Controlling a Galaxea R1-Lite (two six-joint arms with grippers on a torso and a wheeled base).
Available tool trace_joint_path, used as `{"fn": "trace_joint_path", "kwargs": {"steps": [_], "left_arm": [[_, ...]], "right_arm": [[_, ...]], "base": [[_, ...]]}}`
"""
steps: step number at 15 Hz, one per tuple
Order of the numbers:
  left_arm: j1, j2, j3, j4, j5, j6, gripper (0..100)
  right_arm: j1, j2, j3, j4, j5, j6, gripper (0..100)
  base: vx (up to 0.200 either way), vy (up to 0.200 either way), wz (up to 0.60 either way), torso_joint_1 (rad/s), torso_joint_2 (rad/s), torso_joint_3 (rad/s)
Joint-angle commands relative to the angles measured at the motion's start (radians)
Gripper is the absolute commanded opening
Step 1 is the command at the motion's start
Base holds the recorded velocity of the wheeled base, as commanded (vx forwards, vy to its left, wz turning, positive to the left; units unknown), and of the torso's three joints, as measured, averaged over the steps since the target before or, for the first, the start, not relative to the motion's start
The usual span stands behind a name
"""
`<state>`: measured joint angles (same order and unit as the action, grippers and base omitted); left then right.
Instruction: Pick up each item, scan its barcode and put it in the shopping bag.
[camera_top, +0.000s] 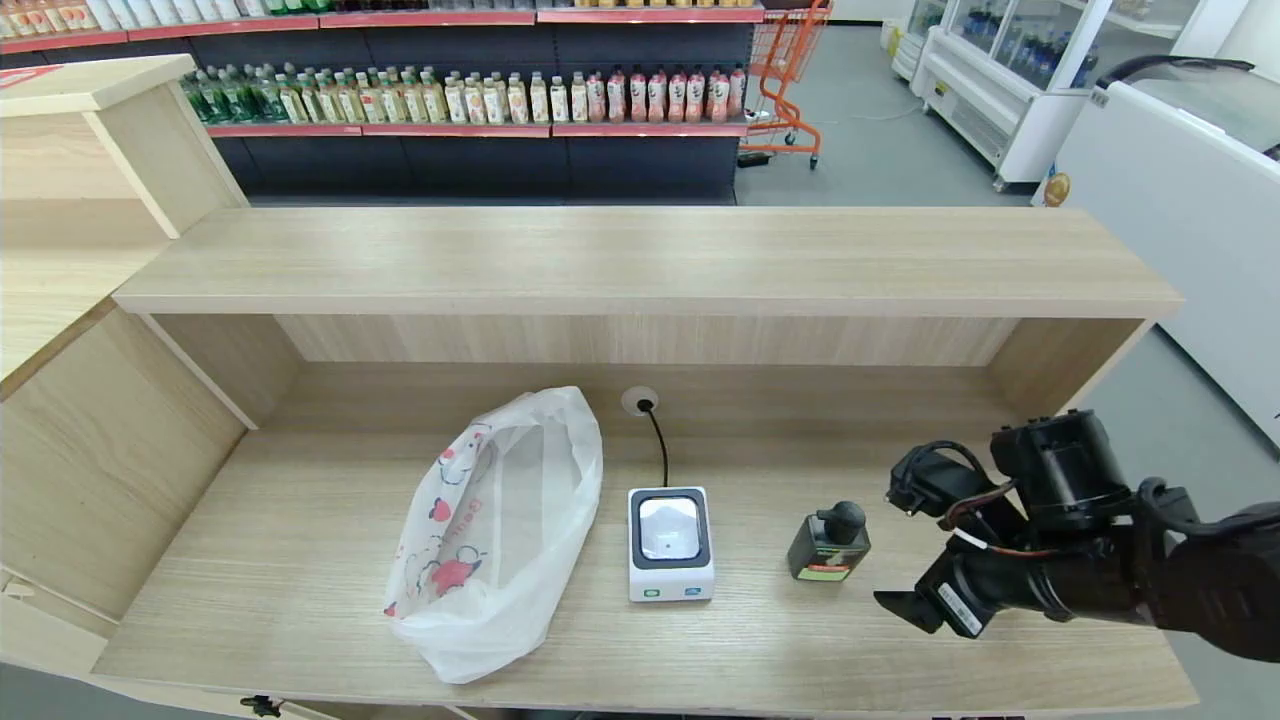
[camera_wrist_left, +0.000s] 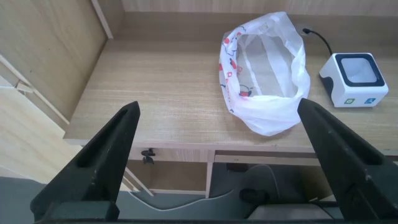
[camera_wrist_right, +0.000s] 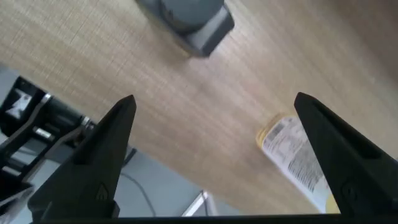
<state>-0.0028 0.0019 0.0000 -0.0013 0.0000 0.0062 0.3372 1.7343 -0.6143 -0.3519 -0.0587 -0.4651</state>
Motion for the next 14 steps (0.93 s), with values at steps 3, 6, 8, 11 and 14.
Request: {"fn": "trace_joint_path", "kwargs": {"steps": [3, 6, 8, 11, 14], "left_arm": [[0.000, 0.000, 0.000, 0.000, 0.000, 0.000, 100], [0.001, 0.000, 0.000, 0.000, 0.000, 0.000, 100], [0.001, 0.000, 0.000, 0.000, 0.000, 0.000, 100], [0.000, 0.000, 0.000, 0.000, 0.000, 0.000, 100], [0.000, 0.000, 0.000, 0.000, 0.000, 0.000, 100]], "right_arm": [[0.029, 0.199, 0.004, -0.210, 0.004, -0.058, 100], [0.034, 0.277, -0.024, -0.274, 0.065, -0.060, 100], [0.054, 0.330, -0.068, -0.320, 0.097, -0.061, 100], [0.078, 0.387, -0.113, -0.371, 0.137, -0.063, 100], [0.077, 0.392, -0.121, -0.371, 0.165, -0.061, 0]], "base": [[0.000, 0.000, 0.00, 0.000, 0.00, 0.000], [0.000, 0.000, 0.00, 0.000, 0.00, 0.000], [0.000, 0.000, 0.00, 0.000, 0.00, 0.000], [0.000, 0.000, 0.00, 0.000, 0.00, 0.000], [0.000, 0.000, 0.00, 0.000, 0.00, 0.000]]}}
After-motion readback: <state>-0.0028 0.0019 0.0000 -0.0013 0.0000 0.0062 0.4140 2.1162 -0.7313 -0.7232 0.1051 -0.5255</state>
